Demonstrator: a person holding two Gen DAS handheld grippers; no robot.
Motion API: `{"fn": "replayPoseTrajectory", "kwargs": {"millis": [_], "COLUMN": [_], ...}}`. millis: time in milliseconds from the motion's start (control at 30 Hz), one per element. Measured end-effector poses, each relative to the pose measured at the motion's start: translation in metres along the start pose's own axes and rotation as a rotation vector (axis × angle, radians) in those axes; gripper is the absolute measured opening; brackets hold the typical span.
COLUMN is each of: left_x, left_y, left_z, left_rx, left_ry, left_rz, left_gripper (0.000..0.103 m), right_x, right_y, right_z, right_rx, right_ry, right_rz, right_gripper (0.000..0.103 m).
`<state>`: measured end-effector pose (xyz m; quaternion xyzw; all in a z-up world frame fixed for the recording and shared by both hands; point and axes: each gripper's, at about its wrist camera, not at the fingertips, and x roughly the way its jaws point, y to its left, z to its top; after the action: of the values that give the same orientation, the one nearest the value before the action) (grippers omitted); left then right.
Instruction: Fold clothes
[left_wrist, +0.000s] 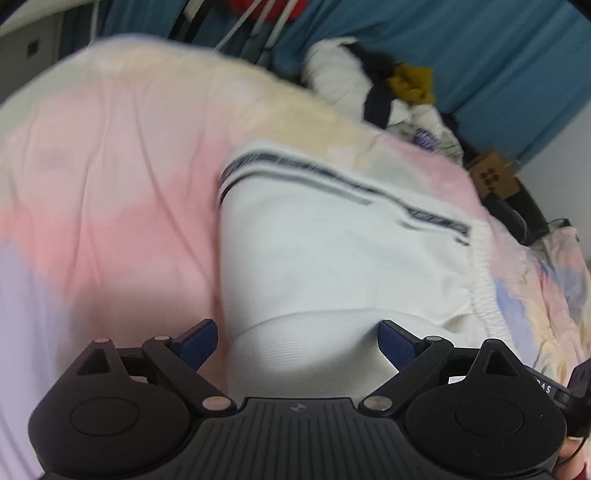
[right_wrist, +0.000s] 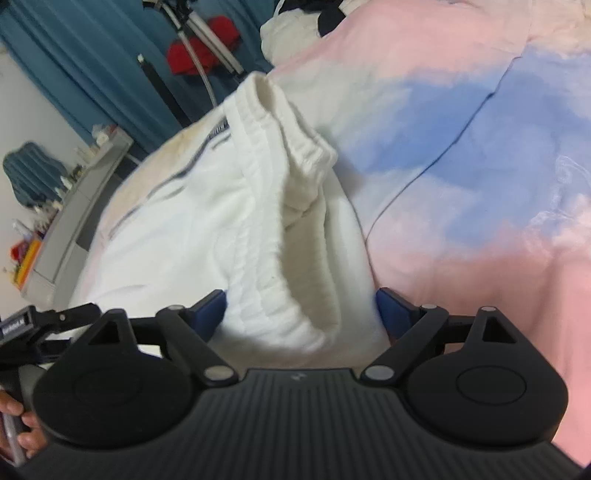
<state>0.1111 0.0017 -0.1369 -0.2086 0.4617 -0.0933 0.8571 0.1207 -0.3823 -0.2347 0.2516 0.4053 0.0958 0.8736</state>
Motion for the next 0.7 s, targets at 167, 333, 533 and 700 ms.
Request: {"fn": "replayPoseTrajectory", "kwargs": {"millis": [167, 333, 533, 700], "left_x": [-0.001, -0.001, 0.017, 0.004], "left_y": [0.01, 0.02, 0.026, 0.014], "left_z": [0.001, 0.0, 0.0, -0.003], "left_rx": [-0.035, -0.075, -0.102, -0.045], "left_ry": [0.006, 0.015, 0.05, -0.01], "left_rz": [-0.021, -0.052, -0.079, -0.058], "left_gripper": [0.094, 0.089, 0.078, 0.052], "right_x": [-0.026, -0.05, -0.004, 0.006], "right_y": [0.01, 0.012, 0.008, 0.024], "right_z": [0.005, 0.012, 0.007, 0.002], "right_rx": [-0.012, -0.004, -0.007, -0.055], "right_ry": [-0.097, -0.188, -0.068, -0.079], "right_rz": [0.178, 0.389, 0.151, 0.033], "right_gripper": [0.091, 0.091, 0.091, 0.066]}}
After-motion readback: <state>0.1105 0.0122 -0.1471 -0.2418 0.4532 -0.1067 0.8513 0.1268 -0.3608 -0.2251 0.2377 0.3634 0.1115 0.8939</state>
